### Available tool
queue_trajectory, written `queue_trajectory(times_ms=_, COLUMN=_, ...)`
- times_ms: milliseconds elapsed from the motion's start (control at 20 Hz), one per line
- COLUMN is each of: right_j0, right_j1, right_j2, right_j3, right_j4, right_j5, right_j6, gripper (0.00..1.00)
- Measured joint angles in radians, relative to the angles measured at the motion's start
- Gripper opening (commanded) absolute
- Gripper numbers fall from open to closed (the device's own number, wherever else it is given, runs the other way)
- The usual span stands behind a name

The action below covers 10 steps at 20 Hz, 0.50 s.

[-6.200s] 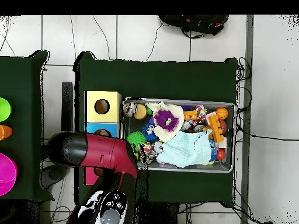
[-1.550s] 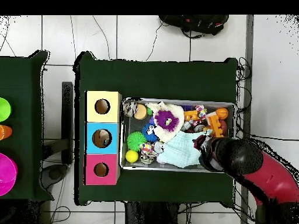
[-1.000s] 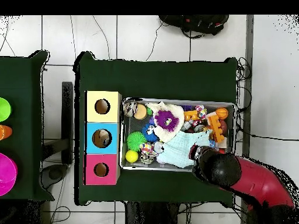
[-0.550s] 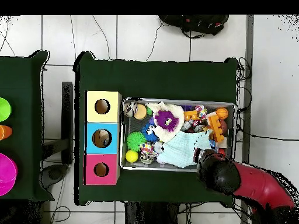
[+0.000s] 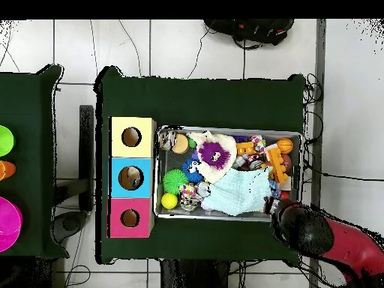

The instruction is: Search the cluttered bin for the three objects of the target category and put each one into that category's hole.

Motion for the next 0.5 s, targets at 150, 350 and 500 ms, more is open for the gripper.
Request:
queue_trajectory(times_ms=150, right_j0=-0.029, right_j1=0.013, right_j2=0.026, right_j3=-0.004, right_j4=-0.017, right_j5=0.009, right_j6=0.0, gripper=1.0)
queue_trajectory(times_ms=350, right_j0=-0.037, right_j1=0.027, right_j2=0.04, right_j3=-0.009, right_j4=-0.043, right_j5=0.011, right_j6=0.0, gripper=1.0)
queue_trajectory(times_ms=500, right_j0=-0.038, right_j1=0.047, right_j2=0.051, right_j3=-0.02, right_j4=-0.075, right_j5=0.011, right_j6=0.0, gripper=1.0)
